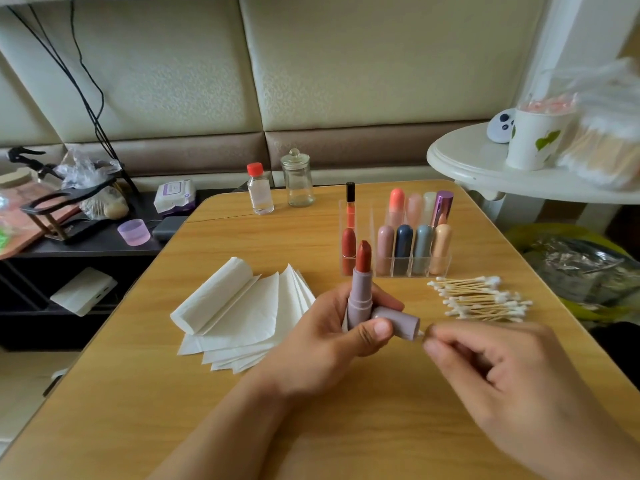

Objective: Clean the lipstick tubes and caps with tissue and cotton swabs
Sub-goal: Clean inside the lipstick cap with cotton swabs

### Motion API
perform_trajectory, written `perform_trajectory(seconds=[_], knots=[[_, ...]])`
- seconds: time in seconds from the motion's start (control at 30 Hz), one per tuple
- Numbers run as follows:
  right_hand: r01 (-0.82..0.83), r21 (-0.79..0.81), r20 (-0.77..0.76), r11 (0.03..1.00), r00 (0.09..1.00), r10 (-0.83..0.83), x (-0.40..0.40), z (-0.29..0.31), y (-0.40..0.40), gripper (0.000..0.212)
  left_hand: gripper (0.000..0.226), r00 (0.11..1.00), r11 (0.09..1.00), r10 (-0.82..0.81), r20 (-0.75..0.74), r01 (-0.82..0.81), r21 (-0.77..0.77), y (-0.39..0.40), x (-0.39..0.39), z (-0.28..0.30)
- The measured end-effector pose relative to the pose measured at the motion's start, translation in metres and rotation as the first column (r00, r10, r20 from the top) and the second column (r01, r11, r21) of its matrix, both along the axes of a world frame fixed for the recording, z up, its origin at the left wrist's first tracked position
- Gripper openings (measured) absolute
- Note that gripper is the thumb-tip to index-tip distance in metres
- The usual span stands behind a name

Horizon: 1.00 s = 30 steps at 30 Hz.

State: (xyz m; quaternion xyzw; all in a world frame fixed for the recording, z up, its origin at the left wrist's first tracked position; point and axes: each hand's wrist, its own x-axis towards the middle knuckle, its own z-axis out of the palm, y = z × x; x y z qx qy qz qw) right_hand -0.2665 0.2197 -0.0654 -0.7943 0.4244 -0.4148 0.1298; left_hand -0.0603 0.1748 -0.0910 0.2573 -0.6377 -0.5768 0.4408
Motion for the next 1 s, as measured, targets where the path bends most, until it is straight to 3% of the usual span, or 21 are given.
perform_trajectory(seconds=[0.33,0.47,0.53,0.63,0.77,0.9,1.0], knots=[[-0.025,0.033,0.066,0.999,0.998,0.022,0.001,-0.003,-0.001,0.028,0.021,0.997,0.998,0.047,0.064,-0.045,-0.037,0.000,0.001,0.001],[-0.032,0.097,-0.009,0.995,0.999,0.033,-0.001,-0.002,0.001,0.030,0.022,0.987,0.996,0.078,0.140,-0.070,-0.061,0.001,0.002,0.003],[-0.099,0.139,0.040,0.985,0.995,0.095,-0.004,0.000,0.001,0.028,0.023,0.983,0.995,0.075,0.169,-0.063,-0.074,0.002,0.003,0.004],[-0.081,0.151,0.167,0.985,0.984,0.056,-0.011,0.002,0.000,0.031,0.021,0.988,0.996,0.070,0.140,-0.062,-0.061,0.002,0.003,0.006],[-0.052,0.143,0.006,0.988,0.999,0.051,-0.011,0.000,0.003,0.032,0.024,0.982,0.994,0.087,0.170,-0.074,-0.080,0.001,0.004,0.008],[-0.072,0.187,0.119,0.980,0.992,0.050,-0.016,0.002,0.002,0.030,0.015,0.975,0.994,0.079,0.208,-0.060,-0.096,0.001,0.004,0.008],[-0.025,0.186,0.048,0.982,0.999,0.017,-0.017,0.002,0.002,0.033,0.021,0.983,0.994,0.084,0.162,-0.073,-0.078,-0.001,0.004,0.008]])
